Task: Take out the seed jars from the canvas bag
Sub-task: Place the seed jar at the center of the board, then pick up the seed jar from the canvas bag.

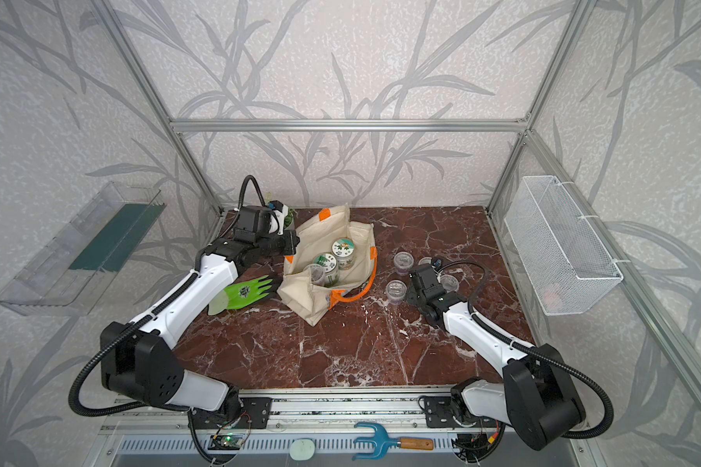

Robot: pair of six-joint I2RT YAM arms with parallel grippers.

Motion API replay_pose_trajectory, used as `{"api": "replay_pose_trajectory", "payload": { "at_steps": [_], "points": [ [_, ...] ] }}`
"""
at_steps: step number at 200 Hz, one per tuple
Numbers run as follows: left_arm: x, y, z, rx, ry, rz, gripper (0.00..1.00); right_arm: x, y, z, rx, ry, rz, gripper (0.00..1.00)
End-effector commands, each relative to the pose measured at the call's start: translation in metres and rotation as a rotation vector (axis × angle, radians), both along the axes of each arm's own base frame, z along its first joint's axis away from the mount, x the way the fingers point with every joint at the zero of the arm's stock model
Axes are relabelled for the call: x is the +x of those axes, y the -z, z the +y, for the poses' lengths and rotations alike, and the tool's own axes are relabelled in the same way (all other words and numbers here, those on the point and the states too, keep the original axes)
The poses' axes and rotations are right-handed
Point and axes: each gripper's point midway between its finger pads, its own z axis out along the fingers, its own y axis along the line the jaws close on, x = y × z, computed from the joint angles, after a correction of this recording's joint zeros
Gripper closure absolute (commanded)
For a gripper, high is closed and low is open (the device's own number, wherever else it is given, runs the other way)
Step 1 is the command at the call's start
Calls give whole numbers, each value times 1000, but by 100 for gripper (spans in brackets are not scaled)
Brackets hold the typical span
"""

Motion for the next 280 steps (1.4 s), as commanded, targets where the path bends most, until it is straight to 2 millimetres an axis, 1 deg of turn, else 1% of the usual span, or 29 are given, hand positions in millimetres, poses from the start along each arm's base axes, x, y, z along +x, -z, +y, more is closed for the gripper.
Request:
{"api": "replay_pose_trajectory", "payload": {
  "at_steps": [1, 15, 34, 62, 83, 102, 120, 134, 151, 162, 186, 201, 210, 229, 249, 267, 280],
  "points": [
    [-2, -12, 1, -7, -1, -34, 100, 16, -1, 1, 18, 27, -68, 32],
    [-2, -11, 1, -7, -2, -34, 100, 18, 5, 3, 27, 28, -71, 32],
    [-2, -12, 1, -9, -1, -35, 100, 21, 8, 5, 37, 30, -78, 32],
    [-2, -12, 0, -10, 1, -34, 100, 18, 17, 2, 47, 51, -58, 31],
    [-2, -12, 1, -9, 0, -33, 100, 14, 21, -2, 61, 70, -47, 24],
    [-3, -12, 1, -11, -1, -38, 100, 12, 15, -7, 67, 83, -54, 16],
    [-3, -14, 1, -9, -1, -41, 100, 11, 2, -13, 72, 97, -72, 7],
    [-3, -15, 1, -10, 0, -42, 100, 11, -11, -17, 76, 103, -91, 2],
    [-4, -16, 0, -14, 4, -44, 100, 8, -28, -20, 77, 108, -97, 0],
    [-5, -17, 0, -17, 4, -46, 100, 8, -44, -20, 80, 99, -115, 0],
    [-5, -18, 1, -18, 3, -52, 100, 10, -82, -12, 103, 40, -170, 1],
    [-5, -19, 1, -20, 3, -55, 100, 11, -105, -4, 130, -3, -198, 1],
    [-5, -20, 1, -20, 2, -57, 100, 12, -116, 3, 113, -49, -211, 1],
    [-6, -19, 0, -20, 5, -54, 100, 13, -138, 26, 93, -131, -239, 1],
    [-7, -20, 0, -27, 6, -58, 100, 11, -159, 60, 54, -235, -263, 1],
    [-7, -20, -2, -32, 13, -56, 100, 6, -177, 97, 31, -344, -288, 1],
    [-7, -21, -2, -31, 14, -58, 100, 3, -185, 123, 30, -416, -292, 1]
  ]
}}
